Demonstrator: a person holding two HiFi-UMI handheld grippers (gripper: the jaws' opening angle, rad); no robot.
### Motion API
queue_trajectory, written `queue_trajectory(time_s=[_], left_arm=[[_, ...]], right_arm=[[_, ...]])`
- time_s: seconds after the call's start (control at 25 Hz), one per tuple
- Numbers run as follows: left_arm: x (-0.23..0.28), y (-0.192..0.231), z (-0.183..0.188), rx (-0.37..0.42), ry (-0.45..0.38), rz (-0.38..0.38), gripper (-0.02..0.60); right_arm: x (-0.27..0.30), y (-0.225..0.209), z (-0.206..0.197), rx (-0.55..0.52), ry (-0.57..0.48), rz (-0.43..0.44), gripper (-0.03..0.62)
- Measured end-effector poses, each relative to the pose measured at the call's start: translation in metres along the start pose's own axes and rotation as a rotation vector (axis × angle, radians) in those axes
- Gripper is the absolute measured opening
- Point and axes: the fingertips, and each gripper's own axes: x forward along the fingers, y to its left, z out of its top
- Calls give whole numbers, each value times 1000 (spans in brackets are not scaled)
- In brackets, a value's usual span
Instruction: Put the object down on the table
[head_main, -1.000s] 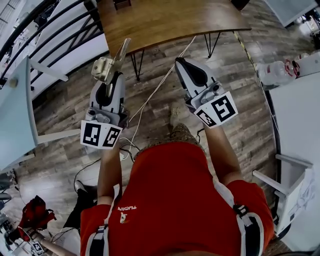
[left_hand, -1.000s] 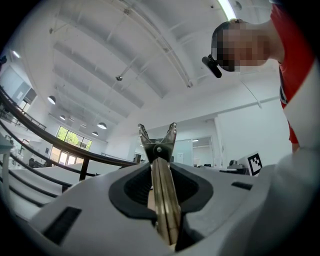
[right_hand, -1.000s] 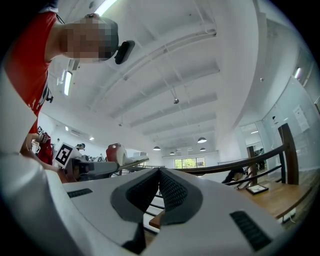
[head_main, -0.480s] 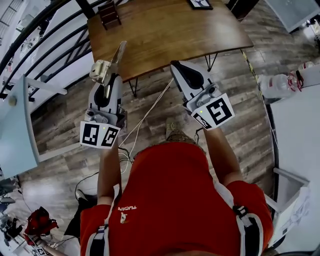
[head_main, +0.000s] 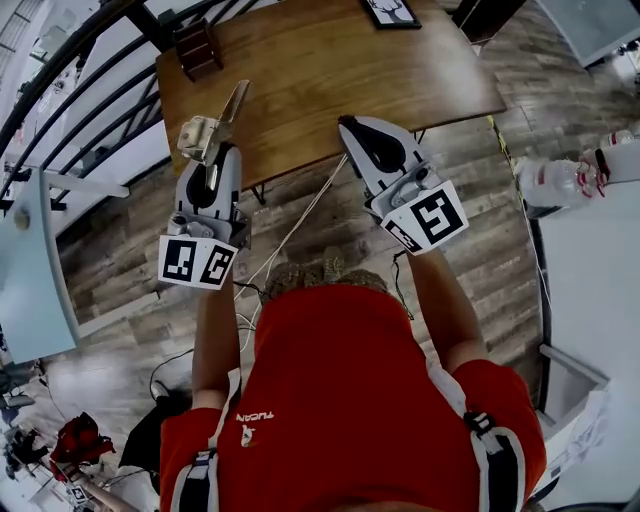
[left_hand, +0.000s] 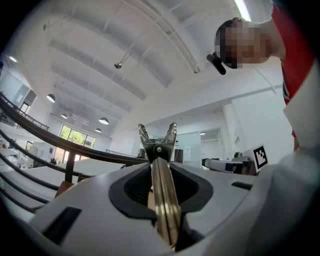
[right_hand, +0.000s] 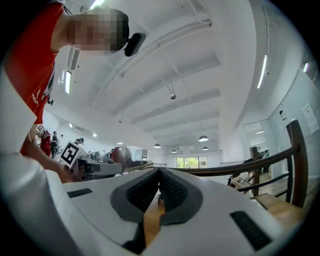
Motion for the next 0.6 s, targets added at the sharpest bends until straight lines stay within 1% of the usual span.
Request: queue_trajectory(time_s=[0.2,0.44,0.6], left_arm=[[17,14,-16,-3,29,-3,91],[62,41,-49,-12,88,-48,91],[101,68,-71,-20,133,-74,91]], right_arm=[[11,-12,-15,10,22,-17,25],[38,-45,-44,21,73,-55,25],[67,-75,-64,25,110,-84,25]])
